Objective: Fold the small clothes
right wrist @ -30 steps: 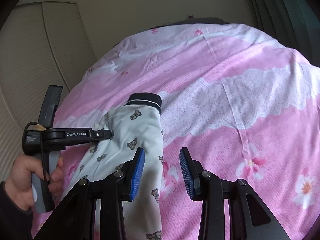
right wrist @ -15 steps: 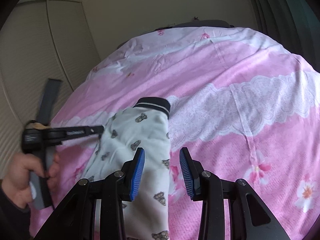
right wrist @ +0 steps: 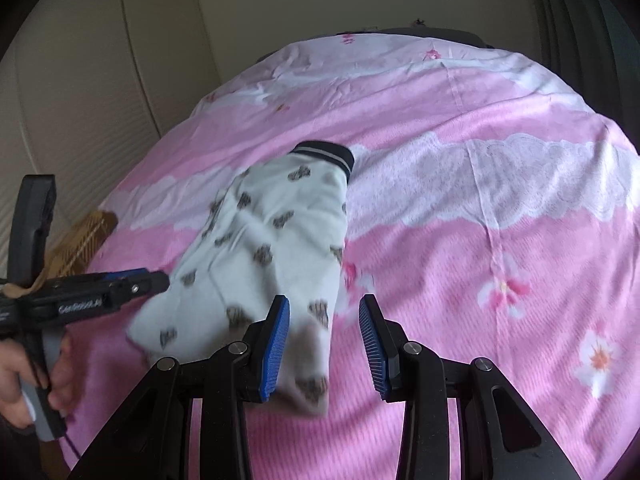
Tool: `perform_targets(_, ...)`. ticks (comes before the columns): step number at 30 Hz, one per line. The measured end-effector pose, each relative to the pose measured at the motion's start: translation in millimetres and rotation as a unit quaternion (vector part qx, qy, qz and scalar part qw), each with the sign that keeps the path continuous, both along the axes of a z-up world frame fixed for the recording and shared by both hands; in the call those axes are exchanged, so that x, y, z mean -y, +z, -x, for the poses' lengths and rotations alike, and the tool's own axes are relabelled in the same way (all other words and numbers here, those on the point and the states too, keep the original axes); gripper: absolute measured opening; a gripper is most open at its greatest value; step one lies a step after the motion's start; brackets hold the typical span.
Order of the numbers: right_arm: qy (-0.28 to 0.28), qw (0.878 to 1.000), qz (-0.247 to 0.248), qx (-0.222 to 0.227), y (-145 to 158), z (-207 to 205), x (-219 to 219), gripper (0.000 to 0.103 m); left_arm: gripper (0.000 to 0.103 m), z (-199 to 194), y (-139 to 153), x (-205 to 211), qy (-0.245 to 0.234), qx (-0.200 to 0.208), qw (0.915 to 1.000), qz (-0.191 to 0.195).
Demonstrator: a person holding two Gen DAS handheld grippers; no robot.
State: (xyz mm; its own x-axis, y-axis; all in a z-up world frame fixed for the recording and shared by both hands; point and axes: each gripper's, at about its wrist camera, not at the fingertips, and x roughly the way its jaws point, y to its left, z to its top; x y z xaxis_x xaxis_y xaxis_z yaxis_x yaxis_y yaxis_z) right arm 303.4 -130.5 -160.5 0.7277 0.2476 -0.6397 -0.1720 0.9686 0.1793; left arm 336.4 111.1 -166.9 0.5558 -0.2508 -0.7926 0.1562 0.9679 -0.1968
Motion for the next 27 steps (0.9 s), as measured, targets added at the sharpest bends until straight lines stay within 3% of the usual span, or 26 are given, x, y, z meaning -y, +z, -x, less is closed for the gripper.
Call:
perform_targets(8, -0.005, 0.996, 0.049, -0.068, -36.6, -1.8, 0.2, 0.038, 0.044, 10.6, -21.0, -5.3, 0.023, -0.015, 0.9996, -0.003)
perform_targets(12, -0.004, 0.996, 0.059, -0.064, -34.6, 4.5, 0.6, 0.038, 0.042, 24.7, -11.5, -5.4, 0.023, -0.007, 0.9996, 0.011)
perform_targets(17, 0.012, 0.998, 0.028, -0.047, -11.4, 12.5, 8.7, 0.038, 0.056, 52.7, 4.0, -3.7, 0.038, 0.007, 0.9976, 0.057)
perform_targets(20, 0.013, 0.999, 0.008, -0.033, 2.9, 16.7, 19.8, 0.053, 0.056, 63.9, 4.4, 0.9, 0.053, 0.003, 0.9960, 0.071)
perform_targets(27, 0.013, 0.999, -0.032, -0.031, 16.9, 12.0, 42.7, 0.055, 0.056, 82.3, -9.9, 7.8, 0.124, -0.028, 0.9776, 0.168)
